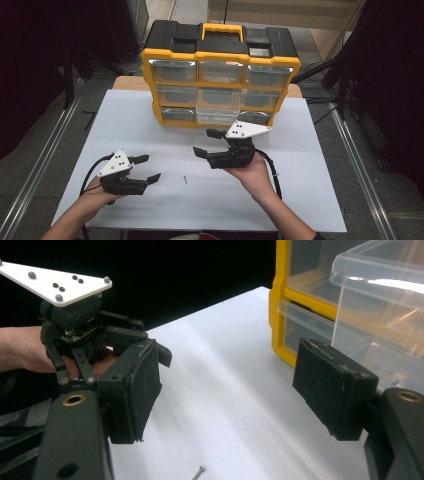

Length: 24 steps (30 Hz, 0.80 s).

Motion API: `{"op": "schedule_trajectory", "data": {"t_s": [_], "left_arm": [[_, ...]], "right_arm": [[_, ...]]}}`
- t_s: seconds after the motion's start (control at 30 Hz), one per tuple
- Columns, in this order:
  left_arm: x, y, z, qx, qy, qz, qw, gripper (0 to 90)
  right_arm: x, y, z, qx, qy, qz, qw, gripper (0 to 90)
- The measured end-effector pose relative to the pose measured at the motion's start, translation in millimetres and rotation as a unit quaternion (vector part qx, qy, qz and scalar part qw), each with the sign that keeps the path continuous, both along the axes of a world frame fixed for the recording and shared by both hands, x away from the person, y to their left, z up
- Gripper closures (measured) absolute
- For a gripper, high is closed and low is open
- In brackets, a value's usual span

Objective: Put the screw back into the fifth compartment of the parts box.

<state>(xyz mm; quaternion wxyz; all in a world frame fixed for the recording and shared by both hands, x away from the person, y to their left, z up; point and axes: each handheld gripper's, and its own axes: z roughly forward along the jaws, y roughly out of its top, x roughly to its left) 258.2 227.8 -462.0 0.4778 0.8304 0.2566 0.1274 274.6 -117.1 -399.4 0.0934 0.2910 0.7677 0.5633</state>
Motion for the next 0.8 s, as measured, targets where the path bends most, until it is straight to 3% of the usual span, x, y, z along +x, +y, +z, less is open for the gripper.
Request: {"op": "schedule_trajectory", "data": {"t_s": [0.27,0.47,0.8], "left_arm": [[0.4,0.1,-0.1,0.001,-0.001,-0.001,1.0000,25.7],[0.3,-0.1,-0.3,0.000,-0.001,0.001,1.0000,25.7],[0.3,-0.1,-0.2,0.001,-0.001,0.000,1.0000,25.7]], "right_arm": [[-5.4,4.4,-11.7,0.004,0.004,0.006,1.0000,28.1],[-9.3,10.5,-21.3,-0.008,0.004,0.012,0.9999,28.4],[-11.3,12.2,-28.5,-0.006,0.000,0.012,0.9999,28.5]]}}
